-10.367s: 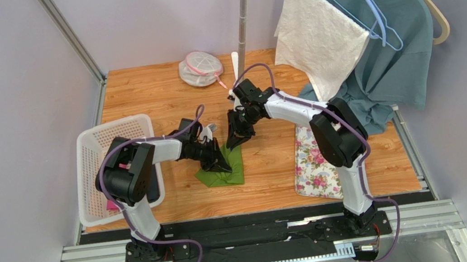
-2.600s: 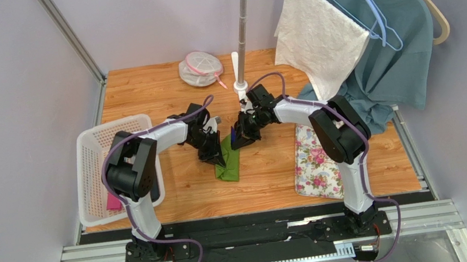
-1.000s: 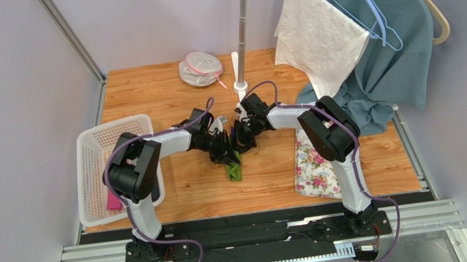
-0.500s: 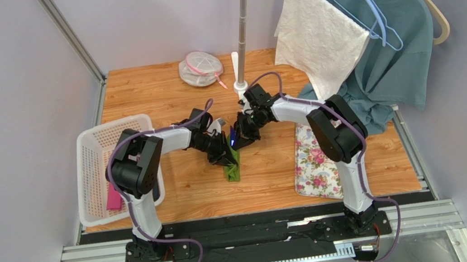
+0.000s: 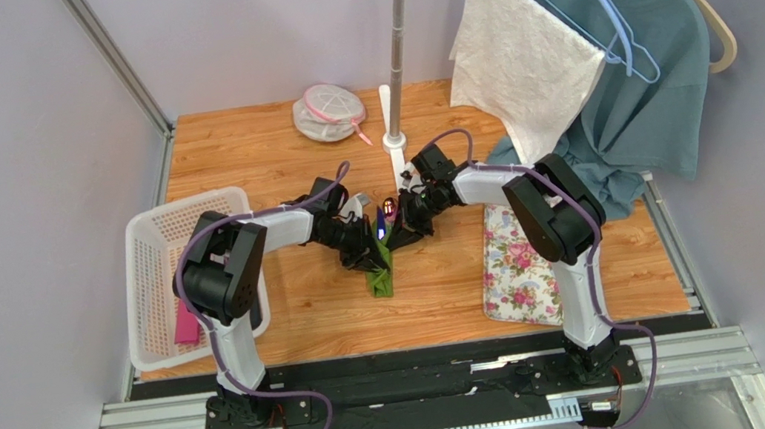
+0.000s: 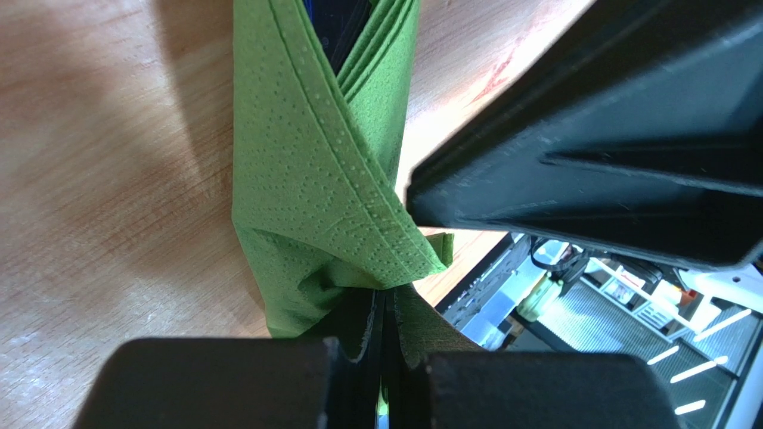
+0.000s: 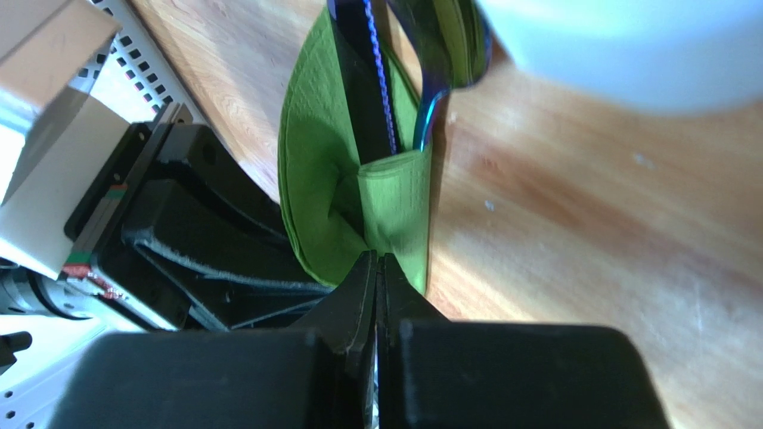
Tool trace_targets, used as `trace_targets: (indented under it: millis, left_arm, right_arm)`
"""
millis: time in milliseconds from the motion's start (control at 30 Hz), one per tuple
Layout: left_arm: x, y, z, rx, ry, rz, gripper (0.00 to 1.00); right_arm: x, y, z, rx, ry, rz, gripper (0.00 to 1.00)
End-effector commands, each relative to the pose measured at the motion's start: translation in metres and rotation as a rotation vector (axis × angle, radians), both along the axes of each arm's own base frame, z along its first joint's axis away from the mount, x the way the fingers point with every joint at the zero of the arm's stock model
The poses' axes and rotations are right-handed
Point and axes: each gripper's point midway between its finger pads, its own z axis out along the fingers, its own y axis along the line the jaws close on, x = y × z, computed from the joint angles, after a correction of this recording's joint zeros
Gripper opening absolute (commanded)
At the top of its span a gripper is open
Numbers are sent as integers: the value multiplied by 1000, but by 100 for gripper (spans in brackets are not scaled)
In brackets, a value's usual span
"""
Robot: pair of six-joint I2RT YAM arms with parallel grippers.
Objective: Place the utensils on the paper napkin and roll it up
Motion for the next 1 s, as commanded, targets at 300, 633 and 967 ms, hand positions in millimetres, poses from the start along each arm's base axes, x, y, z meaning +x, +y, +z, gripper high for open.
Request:
trace_targets:
  millis: [300,633,967]
  left_arm:
    - [5,17,-22,94,-33,-3,0]
    - [17,-1,27,-36,-118,-6,0]
    - [12,-25,51,-149,-152,-28,0]
  right_arm:
    - [1,18,-10,68,-31,6,0]
    - [-9,7,-56,-66,28,-11,0]
    - [-12,0,-70,-129,30,-12,0]
